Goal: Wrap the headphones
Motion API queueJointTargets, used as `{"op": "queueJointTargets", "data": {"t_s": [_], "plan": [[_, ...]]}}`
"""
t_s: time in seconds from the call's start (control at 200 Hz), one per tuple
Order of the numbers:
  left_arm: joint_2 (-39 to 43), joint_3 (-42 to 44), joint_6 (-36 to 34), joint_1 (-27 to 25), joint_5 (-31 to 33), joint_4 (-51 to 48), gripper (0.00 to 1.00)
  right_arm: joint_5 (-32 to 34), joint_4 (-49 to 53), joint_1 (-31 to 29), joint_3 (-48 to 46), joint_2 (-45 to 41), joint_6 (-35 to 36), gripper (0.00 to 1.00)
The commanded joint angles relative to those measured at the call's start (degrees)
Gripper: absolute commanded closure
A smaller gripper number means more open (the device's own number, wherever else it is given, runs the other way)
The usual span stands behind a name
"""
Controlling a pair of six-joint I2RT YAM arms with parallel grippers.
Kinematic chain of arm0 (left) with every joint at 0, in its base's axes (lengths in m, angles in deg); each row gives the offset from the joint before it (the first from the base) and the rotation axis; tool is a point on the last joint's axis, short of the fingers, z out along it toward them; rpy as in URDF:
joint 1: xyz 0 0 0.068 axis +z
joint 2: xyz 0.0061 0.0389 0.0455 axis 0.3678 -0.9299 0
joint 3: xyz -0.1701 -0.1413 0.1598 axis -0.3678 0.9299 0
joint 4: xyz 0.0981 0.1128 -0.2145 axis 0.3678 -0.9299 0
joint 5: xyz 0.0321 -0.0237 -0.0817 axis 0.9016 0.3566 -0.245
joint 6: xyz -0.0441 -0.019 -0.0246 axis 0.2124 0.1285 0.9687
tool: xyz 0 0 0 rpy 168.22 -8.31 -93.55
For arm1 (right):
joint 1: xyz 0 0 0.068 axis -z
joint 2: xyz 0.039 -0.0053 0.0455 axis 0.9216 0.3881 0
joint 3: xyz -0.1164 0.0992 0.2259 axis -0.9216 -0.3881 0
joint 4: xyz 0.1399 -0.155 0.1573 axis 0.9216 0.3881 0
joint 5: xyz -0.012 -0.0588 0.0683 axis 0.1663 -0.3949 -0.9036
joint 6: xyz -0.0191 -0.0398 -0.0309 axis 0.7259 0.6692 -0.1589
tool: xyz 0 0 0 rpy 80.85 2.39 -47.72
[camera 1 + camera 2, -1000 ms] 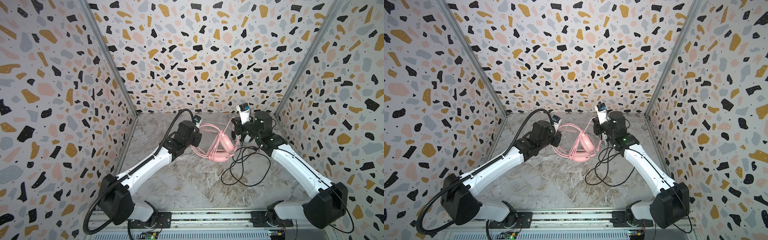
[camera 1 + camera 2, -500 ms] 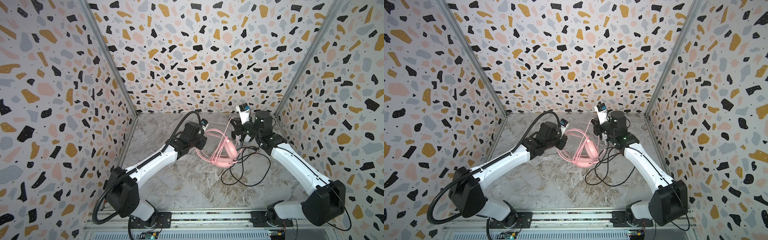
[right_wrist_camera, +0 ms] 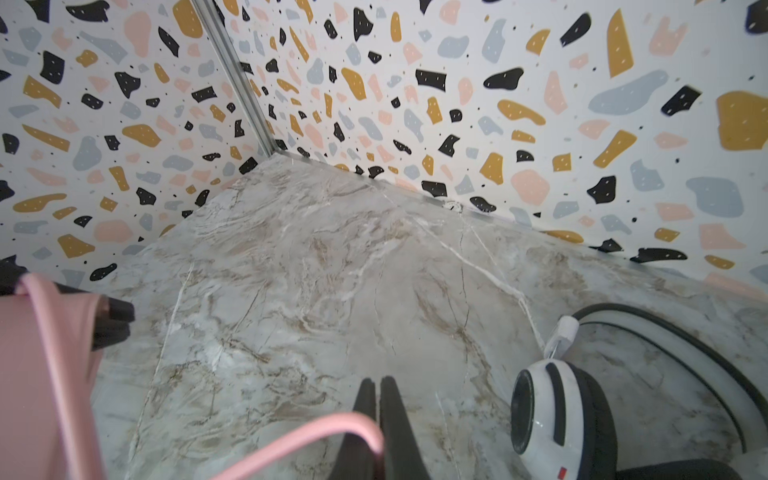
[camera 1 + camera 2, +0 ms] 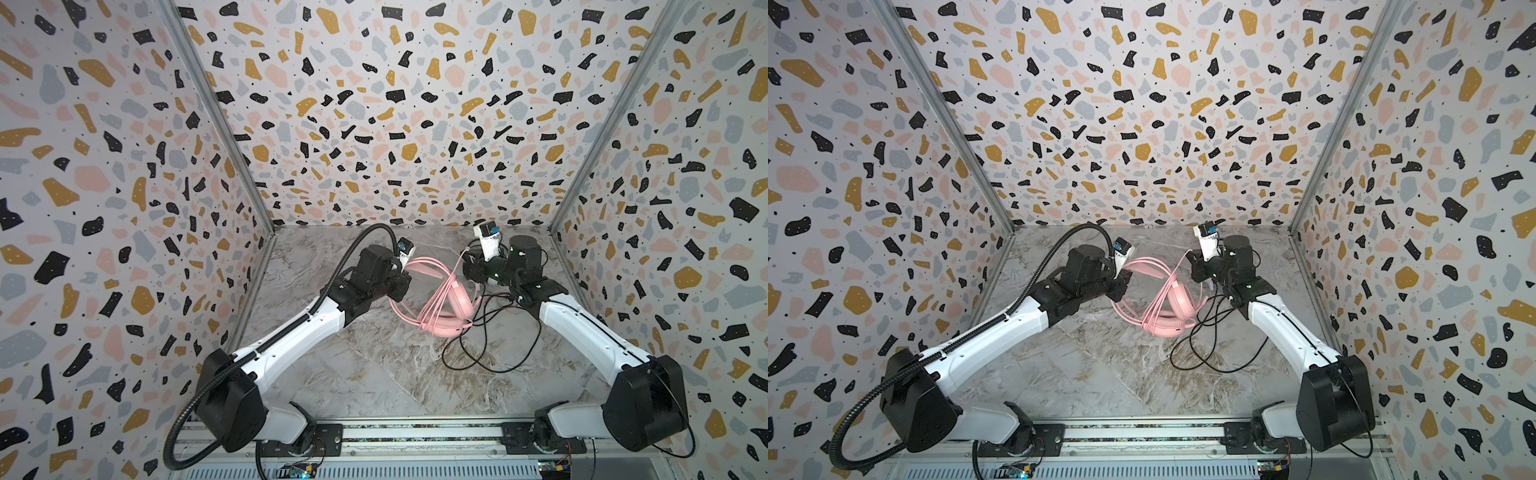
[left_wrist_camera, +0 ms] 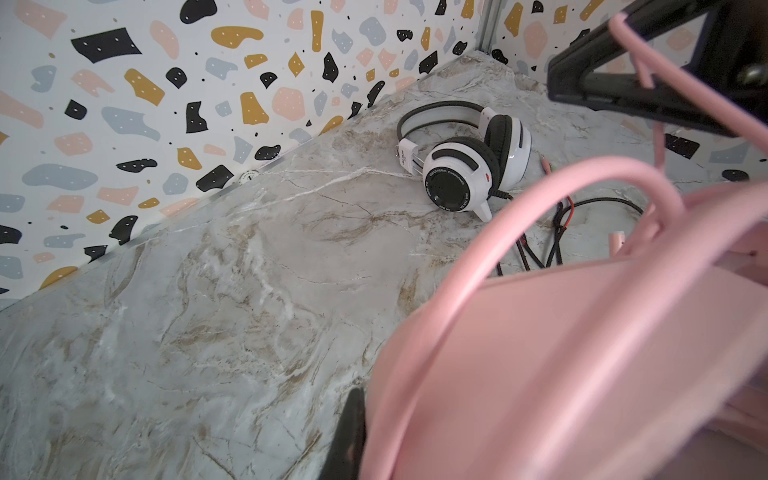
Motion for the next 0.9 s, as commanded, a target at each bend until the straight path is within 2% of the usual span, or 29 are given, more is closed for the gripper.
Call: {"op": "queueJointTargets", "data": {"t_s": [0.0,0.245,0.551,0.636,0.746,0.896], "plan": [[3.57,0.52,-0.04,-0.15,-10.01,5.40,1.00,-0.51,-5.48,1.78,-1.22,-0.91,-0.98,0.98],[5.13,1.96,4.19,3.70,-20.14,10.27,1.00,-12.47,-11.35,2.66,-6.23,-0.87,-2.64,0.86],[6.31,3.60,7.15,5.84,-24.88,14.48,1.00,-21.61,-19.75,3.10,-10.79,0.63,-6.60,0.79],[6.36,3.80,7.87,6.20,-26.82,15.50,1.00,-25.55,-24.07,3.09,-12.06,2.49,-8.36,0.74],[6.51,3.91,7.83,6.34,-26.33,15.36,1.00,-29.42,-29.04,3.10,-13.06,5.58,-10.53,0.69],[6.10,4.07,8.69,6.91,-27.67,16.10,1.00,-32.94,-36.43,3.08,-14.62,9.50,-13.89,0.60]]}}
